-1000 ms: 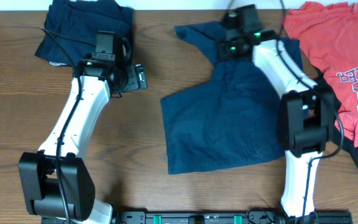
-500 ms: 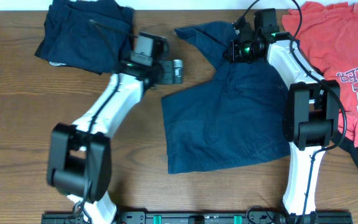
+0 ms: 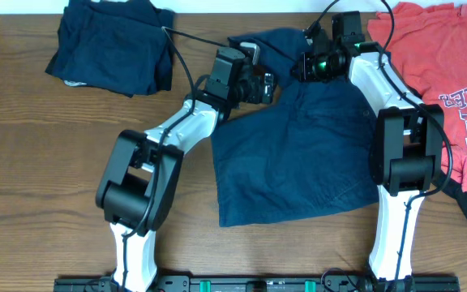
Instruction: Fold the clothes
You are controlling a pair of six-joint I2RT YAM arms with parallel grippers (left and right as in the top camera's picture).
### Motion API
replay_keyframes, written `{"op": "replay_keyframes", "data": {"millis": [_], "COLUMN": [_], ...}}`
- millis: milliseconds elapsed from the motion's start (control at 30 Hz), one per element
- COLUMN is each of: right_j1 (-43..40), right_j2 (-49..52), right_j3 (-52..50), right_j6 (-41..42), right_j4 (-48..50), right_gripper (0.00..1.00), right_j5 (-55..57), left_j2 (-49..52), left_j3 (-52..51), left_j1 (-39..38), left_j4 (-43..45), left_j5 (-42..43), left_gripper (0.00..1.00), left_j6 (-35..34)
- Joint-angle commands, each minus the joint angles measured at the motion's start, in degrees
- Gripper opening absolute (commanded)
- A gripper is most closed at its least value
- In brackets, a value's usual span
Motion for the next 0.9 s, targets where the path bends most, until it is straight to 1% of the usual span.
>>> {"op": "replay_keyframes", "data": {"millis": [0,233,300,433,467,567,667,767,833,867], "right_j1": [0.5,0.5,0.5,0.5,0.5,0.5,0.5,0.5,0.5,0.5], "right_j2": [1.0,1.0,1.0,1.0,1.0,1.0,1.0,1.0,1.0,1.0], "right_j3": [0.0,0.0,0.0,0.0,0.0,0.0,0.0,0.0,0.0,0.0], "right_j6": [-0.6,-0.6,-0.6,-0.6,-0.6,-0.6,-0.6,-0.6,-0.6,-0.6], "right_j4": [-0.1,-0.1,-0.1,-0.4,-0.5,-0.6,-0.7,-1.0,-1.2,-1.2], "right_gripper": [0.01,0.01,0.01,0.01,0.01,0.01,0.01,0.01,0.01,0.01], "right_j5": [-1.1,-1.1,-1.1,-1.1,-1.1,-1.1,-1.1,-1.1,-1.1,-1.1], "left_j2": [2.2,7.6,9.3,11.9,12.4,13.4,13.4,13.4,13.4,13.4], "left_j3": [0.3,0.3,0.3,0.3,0.3,0.3,0.4,0.9,1.4,1.8], "left_j1": [0.2,0.2,0.2,0.2,0.2,0.2,0.2,0.2,0.2,0.2], "left_j4": [4.2,15.4,18.3,23.8,25.5,30.1,32.0,32.4,31.8,31.5], "left_j5": [0.7,0.5,0.5,-1.5,-2.1,-3.3,-6.1,-7.0,-7.0,-6.9], "left_gripper": [0.98,0.98,1.0,0.97,0.95,0.92,0.91,0.9,0.9,0.87], "left_j6": [0.0,-3.0,-3.2,-3.3,-3.3,-3.3,-3.3,-3.4,-5.1,-5.7]}}
